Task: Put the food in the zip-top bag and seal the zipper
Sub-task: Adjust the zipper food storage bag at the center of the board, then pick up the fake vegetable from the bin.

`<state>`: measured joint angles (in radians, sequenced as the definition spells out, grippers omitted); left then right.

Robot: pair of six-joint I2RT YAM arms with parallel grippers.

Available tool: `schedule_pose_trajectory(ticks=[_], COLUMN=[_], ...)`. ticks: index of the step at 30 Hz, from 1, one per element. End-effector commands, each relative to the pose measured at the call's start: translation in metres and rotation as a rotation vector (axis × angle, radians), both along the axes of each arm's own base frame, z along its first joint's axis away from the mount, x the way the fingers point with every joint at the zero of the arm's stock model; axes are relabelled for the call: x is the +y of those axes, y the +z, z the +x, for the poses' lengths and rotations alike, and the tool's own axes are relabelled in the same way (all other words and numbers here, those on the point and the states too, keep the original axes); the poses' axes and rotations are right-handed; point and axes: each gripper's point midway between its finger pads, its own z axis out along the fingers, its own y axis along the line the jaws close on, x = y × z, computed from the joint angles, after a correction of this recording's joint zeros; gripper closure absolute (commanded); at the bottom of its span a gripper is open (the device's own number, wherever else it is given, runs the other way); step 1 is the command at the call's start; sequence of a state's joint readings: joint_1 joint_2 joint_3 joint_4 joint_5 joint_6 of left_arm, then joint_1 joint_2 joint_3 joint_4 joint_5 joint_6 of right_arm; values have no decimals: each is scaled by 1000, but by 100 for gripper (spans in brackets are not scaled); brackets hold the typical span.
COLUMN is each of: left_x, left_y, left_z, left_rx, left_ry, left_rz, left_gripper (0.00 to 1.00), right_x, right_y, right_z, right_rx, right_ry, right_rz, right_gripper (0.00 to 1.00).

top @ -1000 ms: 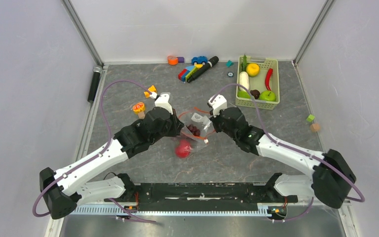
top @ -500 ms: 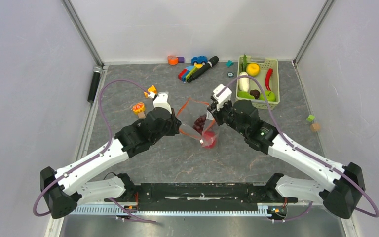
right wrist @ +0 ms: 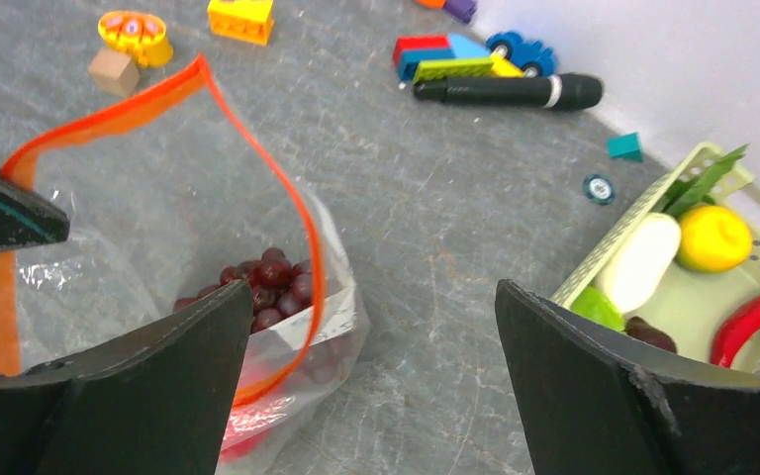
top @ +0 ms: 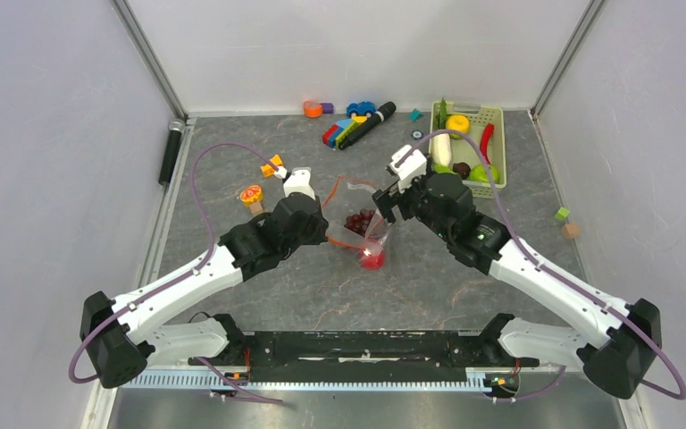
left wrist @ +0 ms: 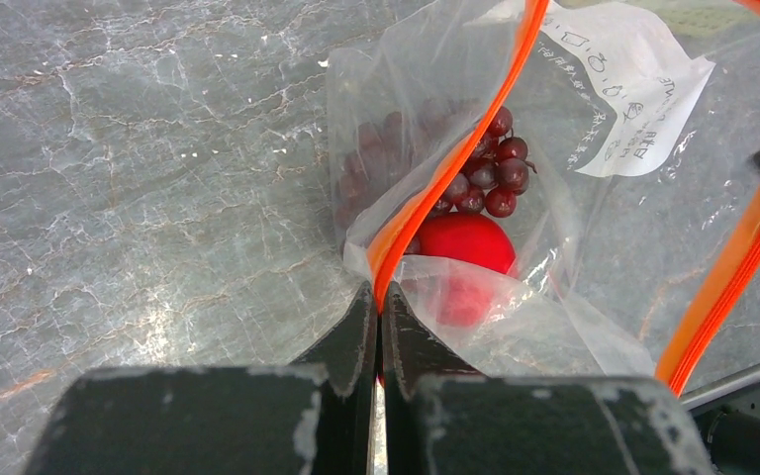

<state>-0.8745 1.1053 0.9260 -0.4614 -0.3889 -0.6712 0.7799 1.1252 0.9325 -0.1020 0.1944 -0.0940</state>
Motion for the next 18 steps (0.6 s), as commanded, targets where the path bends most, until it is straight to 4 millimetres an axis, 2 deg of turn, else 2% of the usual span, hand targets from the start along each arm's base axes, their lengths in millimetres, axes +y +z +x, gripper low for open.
schedule_pose_trajectory(ticks=[1, 8, 11, 14, 18], left_x=[-2, -5, -5, -5, -6], left_y=[8, 4, 5, 5, 4], left_z=[4, 5, 4, 3, 3], left_rx=[-43, -30, -29, -29, -28], left_ry=[-18, -26, -31, -31, -36], left_rz=[-20, -20, -22, -26, -28], left_gripper=[98, 98, 98, 98, 98], right_x=[-4, -6, -20, -52, -99], right_y=[65, 74, 75, 69, 44], right_z=[1, 21, 42, 77, 124], right_rx=[-124, -77, -57, -45, 29], right_ry=[45, 116, 76, -85, -273], right_rz=[157, 310, 368, 378, 421], right_gripper=[2, 2, 2, 2, 2])
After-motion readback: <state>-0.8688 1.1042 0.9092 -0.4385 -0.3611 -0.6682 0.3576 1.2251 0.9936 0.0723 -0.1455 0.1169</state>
